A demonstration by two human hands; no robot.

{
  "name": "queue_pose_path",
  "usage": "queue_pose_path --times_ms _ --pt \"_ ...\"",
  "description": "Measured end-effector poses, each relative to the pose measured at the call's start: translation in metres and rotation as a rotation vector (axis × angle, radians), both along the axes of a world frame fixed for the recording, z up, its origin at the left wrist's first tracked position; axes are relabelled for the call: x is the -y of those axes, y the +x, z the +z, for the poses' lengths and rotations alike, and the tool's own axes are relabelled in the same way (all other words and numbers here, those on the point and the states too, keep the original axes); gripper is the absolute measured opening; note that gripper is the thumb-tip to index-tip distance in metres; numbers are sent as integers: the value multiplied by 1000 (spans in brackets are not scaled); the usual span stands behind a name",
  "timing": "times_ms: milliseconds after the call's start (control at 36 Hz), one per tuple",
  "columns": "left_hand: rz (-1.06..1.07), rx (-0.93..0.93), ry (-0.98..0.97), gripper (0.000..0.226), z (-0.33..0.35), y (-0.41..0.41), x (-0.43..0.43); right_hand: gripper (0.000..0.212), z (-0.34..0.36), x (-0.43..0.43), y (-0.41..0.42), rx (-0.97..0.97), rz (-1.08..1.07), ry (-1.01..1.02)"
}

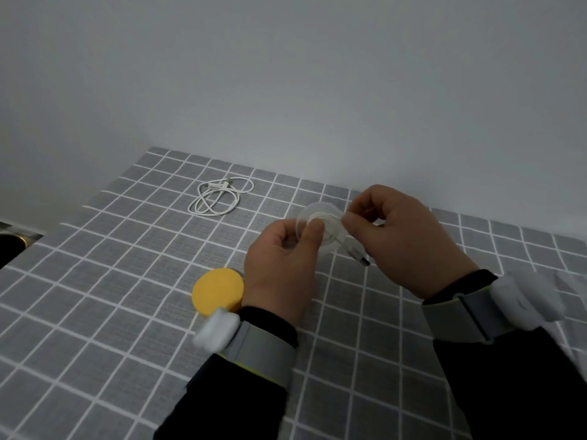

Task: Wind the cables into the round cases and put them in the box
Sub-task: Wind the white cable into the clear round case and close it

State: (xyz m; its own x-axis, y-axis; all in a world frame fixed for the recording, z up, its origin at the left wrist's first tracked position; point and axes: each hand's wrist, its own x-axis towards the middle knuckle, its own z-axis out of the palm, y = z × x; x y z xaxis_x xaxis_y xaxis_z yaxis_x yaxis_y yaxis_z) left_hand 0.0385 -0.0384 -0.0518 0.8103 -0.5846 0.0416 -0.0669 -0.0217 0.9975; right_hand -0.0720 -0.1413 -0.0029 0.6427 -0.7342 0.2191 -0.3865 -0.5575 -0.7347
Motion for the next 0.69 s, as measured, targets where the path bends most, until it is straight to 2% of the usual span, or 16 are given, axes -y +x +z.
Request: queue_pose_path --times_ms 417,583,694 --pt "118 -42 -13 18 1 1 -1 13 3 -25 11 -328 58 -425" --pt "91 -24 -16 19 2 1 -1 17 0 -20 9 -320 0 -450" --pt "101 -40 -19 21 2 0 -1 14 5 -26 10 -337 54 -467"
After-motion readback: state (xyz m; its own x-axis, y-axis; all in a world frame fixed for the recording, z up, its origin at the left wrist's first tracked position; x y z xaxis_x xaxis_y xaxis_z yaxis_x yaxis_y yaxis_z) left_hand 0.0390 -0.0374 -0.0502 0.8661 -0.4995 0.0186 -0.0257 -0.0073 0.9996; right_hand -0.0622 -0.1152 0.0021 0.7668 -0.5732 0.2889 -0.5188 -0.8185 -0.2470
